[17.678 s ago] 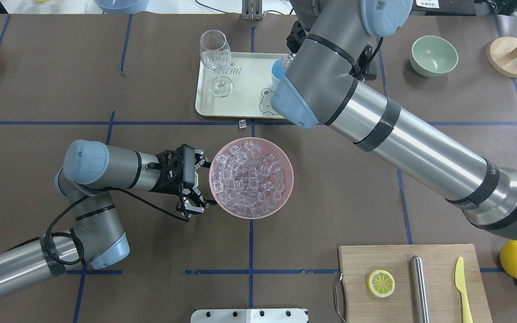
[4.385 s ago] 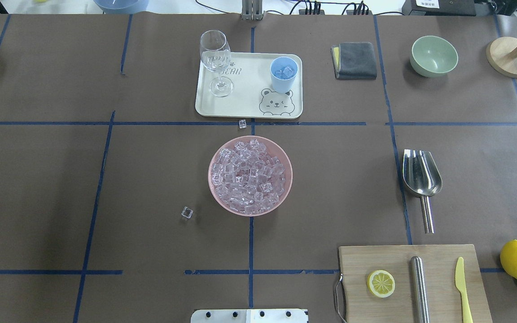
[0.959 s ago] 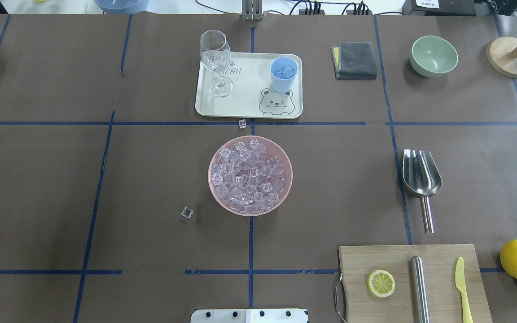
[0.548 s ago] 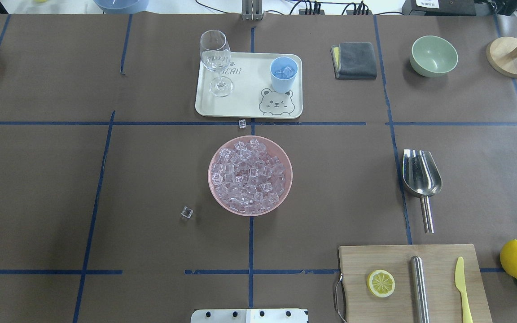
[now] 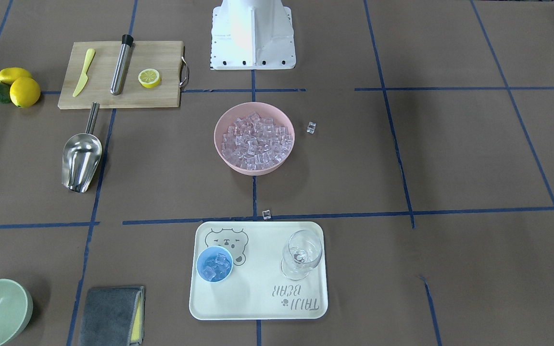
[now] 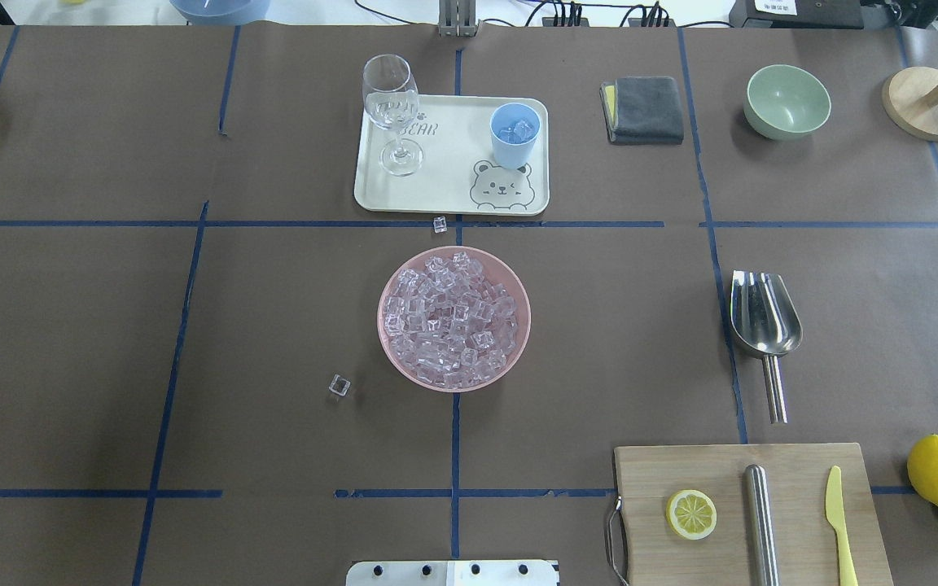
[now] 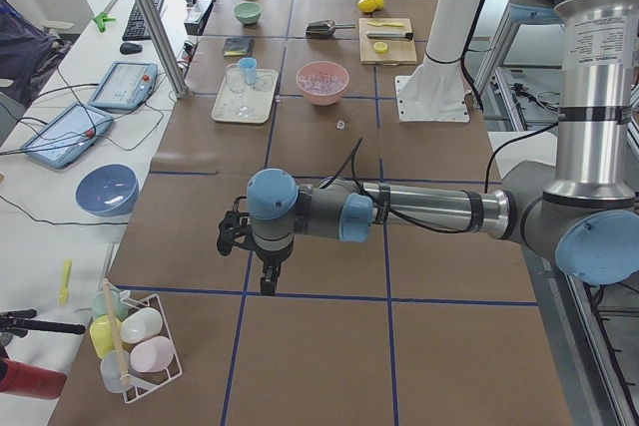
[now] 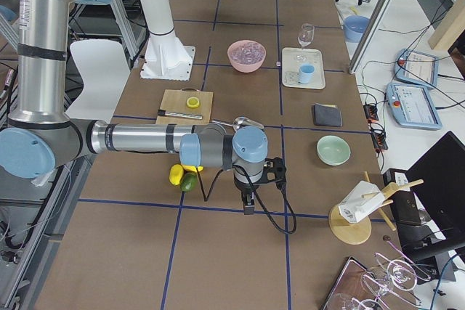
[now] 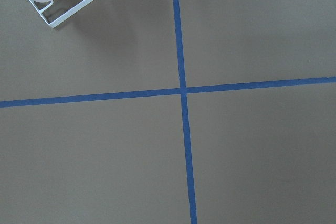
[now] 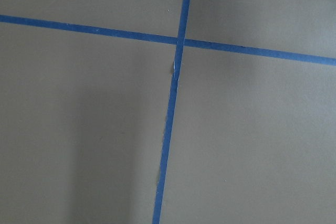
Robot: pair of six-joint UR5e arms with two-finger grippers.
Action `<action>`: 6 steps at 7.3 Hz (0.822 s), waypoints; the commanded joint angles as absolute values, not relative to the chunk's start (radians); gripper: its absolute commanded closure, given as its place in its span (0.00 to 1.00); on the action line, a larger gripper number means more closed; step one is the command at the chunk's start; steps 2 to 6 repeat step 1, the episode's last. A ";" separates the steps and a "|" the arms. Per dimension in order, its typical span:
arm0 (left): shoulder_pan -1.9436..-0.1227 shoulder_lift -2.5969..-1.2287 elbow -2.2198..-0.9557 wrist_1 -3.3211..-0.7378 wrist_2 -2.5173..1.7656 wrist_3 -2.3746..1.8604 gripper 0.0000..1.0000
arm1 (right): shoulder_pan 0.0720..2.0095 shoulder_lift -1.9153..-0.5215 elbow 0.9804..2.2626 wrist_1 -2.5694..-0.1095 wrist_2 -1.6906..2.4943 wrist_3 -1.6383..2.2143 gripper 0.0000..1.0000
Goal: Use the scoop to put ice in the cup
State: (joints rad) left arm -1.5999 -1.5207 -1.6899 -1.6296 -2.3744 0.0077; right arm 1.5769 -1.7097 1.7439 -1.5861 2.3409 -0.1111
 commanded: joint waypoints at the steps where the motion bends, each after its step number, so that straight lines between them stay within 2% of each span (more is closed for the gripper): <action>1: -1.600 -1.520 -1.689 -1.629 -2.375 0.008 0.00 | 1.577 -1.716 1.747 -1.586 2.342 -0.112 0.00; 6: -1.600 -1.520 -1.689 -1.629 -2.375 0.008 0.00 | 1.577 -1.716 1.747 -1.586 2.342 -0.112 0.00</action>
